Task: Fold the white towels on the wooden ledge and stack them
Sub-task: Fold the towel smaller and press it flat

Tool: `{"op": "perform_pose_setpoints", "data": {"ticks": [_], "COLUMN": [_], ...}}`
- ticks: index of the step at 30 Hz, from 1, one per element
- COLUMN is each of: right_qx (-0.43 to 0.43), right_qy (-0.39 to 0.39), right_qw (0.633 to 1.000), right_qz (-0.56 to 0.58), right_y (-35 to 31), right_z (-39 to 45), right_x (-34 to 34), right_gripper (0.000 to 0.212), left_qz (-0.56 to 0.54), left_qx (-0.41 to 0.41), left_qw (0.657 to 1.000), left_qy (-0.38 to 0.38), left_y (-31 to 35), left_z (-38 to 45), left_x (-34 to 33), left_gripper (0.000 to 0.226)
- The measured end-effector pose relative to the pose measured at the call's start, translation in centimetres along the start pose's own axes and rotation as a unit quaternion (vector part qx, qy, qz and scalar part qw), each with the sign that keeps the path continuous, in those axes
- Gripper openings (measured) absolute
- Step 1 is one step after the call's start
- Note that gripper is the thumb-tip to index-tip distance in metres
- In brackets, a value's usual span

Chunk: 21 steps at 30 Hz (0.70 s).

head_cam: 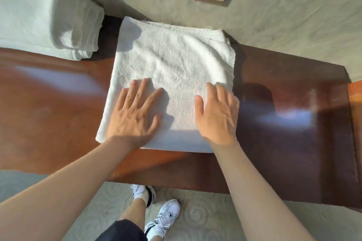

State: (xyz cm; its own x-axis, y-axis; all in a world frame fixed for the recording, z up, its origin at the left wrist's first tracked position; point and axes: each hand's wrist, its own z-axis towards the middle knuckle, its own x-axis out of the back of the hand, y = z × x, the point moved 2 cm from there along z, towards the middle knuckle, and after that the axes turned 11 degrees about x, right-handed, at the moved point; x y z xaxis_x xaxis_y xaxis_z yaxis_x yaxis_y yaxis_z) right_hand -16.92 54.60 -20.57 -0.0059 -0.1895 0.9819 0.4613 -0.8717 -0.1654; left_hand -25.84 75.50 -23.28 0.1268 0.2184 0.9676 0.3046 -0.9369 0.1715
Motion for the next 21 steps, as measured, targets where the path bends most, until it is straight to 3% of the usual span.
{"op": "perform_pose_setpoints", "data": {"ticks": [2, 5, 6, 7, 10, 11, 12, 15, 16, 17, 20, 21], "right_qx": [0.009, 0.186, 0.192, 0.15, -0.133, -0.17, -0.137, 0.144, 0.171, 0.143, -0.074, -0.098], "right_qy": [-0.024, -0.1, -0.104, -0.1, -0.093, -0.081, -0.064, -0.075, -0.089, -0.097, -0.092, -0.081], "right_qw": [0.999, 0.977, 0.976, 0.984, 0.987, 0.982, 0.988, 0.987, 0.981, 0.985, 0.993, 0.992], "right_qz": [0.034, 0.025, 0.009, -0.008, 0.007, 0.002, -0.013, -0.011, -0.017, -0.01, 0.015, 0.011], "right_y": [-2.6, -3.3, -1.7, 0.3, 4.9, 4.8, 3.7, 0.0, 0.5, 1.5, 3.5, 2.6], "right_z": [2.5, 3.5, 4.3, 5.3, 9.6, 10.5, 10.7, 9.3, 9.4, 10.3, 13.5, 13.9], "right_x": [-0.7, -3.2, -3.7, -3.9, -3.4, -3.1, -2.8, -3.4, -3.7, -4.0, -4.2, -4.2], "right_gripper": [0.061, 0.061, 0.061, 0.063, 0.069, 0.072, 0.073, 0.065, 0.065, 0.066, 0.067, 0.067], "left_qz": [-0.003, -0.02, -0.021, -0.021, -0.021, -0.017, -0.014, -0.023, -0.024, -0.021, -0.016, -0.012], "left_qx": [0.011, 0.023, 0.024, 0.024, 0.021, 0.018, 0.016, 0.016, 0.013, 0.012, 0.014, 0.014], "left_qw": [1.0, 1.0, 0.999, 0.999, 1.0, 1.0, 1.0, 1.0, 1.0, 1.0, 1.0, 1.0], "left_qy": [-0.001, -0.001, 0.001, 0.001, 0.001, -0.004, -0.009, -0.011, -0.011, -0.01, -0.008, -0.008], "left_y": [0.3, 0.0, -0.1, -0.2, -0.2, -0.1, -0.1, -0.2, -0.1, 0.0, 0.0, 0.0], "left_z": [-0.1, -0.4, -0.4, -0.5, -0.2, 0.0, 0.0, -0.3, -0.3, -0.2, -0.1, 0.0], "left_x": [0.0, -0.2, -0.3, -0.4, -0.3, -0.2, -0.2, -0.1, -0.1, -0.1, -0.1, -0.1], "left_gripper": [0.07, 0.074, 0.075, 0.075, 0.077, 0.078, 0.078, 0.078, 0.077, 0.077, 0.078, 0.078]}}
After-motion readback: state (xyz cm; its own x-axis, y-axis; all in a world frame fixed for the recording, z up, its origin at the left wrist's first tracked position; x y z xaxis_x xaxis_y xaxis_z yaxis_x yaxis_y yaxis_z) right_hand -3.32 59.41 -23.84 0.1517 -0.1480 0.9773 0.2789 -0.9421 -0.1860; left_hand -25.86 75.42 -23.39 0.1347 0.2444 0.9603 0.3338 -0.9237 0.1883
